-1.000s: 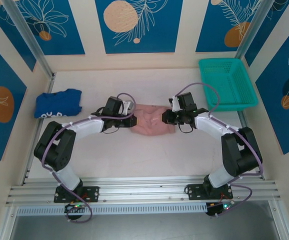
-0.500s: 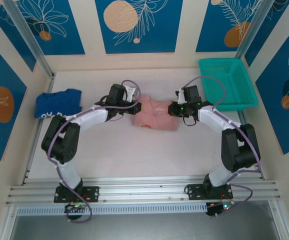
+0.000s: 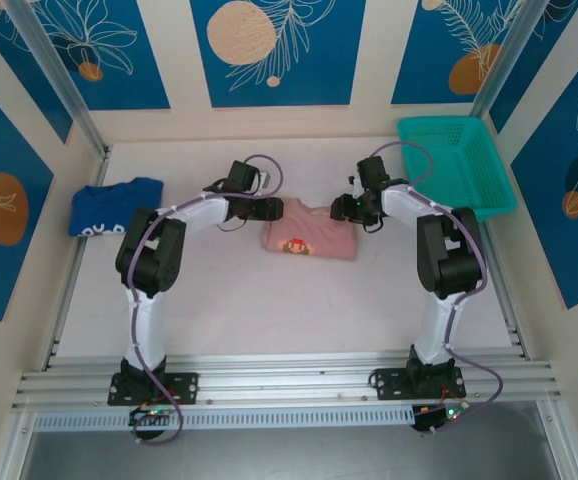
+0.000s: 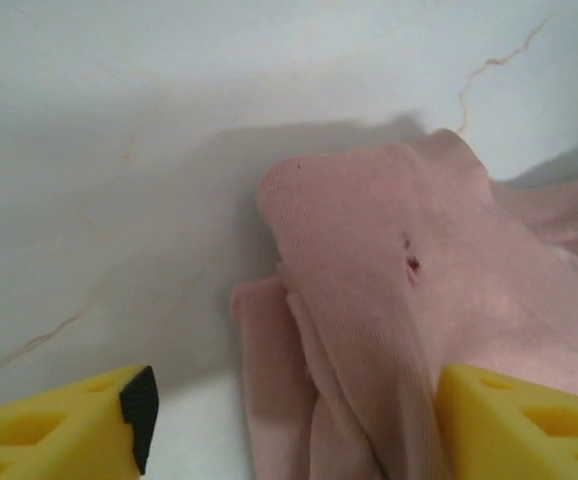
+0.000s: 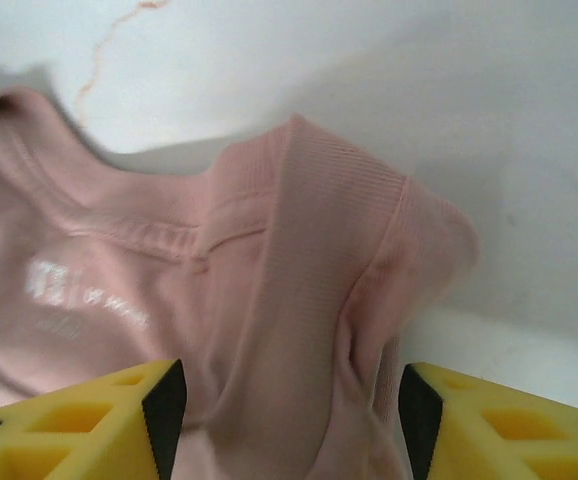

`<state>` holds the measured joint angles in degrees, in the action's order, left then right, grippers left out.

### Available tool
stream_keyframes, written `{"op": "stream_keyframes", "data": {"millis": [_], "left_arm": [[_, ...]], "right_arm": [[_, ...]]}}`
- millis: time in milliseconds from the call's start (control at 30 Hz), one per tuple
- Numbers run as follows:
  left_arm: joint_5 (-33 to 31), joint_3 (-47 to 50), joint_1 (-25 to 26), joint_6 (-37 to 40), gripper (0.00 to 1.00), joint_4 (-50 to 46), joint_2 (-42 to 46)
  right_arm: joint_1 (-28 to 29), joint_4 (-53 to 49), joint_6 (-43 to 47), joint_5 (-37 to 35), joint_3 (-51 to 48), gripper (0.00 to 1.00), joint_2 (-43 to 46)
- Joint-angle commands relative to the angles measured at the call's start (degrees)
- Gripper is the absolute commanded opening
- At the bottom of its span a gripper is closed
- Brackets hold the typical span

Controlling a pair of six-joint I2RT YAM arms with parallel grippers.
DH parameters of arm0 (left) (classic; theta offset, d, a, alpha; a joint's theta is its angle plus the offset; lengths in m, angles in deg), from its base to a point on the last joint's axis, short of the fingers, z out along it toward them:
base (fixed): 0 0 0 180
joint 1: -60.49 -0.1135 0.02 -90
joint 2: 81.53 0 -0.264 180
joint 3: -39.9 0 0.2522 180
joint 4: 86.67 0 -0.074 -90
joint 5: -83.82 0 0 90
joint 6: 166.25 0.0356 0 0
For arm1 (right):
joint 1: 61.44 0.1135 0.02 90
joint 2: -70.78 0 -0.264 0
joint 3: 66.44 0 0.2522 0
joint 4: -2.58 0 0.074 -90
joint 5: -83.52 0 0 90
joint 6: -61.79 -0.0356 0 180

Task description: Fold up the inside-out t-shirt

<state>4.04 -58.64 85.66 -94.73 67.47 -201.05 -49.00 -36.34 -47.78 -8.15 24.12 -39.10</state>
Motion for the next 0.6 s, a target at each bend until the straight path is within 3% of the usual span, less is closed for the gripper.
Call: {"op": "stream_keyframes", "data": {"millis": [0,167,333,433,567], "left_arm": [[1.6,2.7,-0.2,-1.9,0.83,-3.3,4.6],[10.0,4.2,0.2,-4.7,0.91,-2.6,2.1],[11.4,1.6,2.4,-4.0,0.92,-3.4,-1.4],[11.2,0.4,4.0,-3.7,0.88,-4.0,-3.1],[10.0,0.9,6.4,-3.7,0.74,-2.3,-3.9]], "right_arm": [[0.1,-2.3,0.3,-0.5,-2.8,0.64,6.8],[0.1,-2.5,-0.1,-0.6,-6.9,0.7,10.8],[0.1,-2.0,-0.3,1.0,-8.1,0.71,11.3],[0.1,-1.5,-0.5,1.9,-8.8,0.7,11.7],[-0.1,-0.7,-0.6,2.2,-9.8,0.7,12.0]]}}
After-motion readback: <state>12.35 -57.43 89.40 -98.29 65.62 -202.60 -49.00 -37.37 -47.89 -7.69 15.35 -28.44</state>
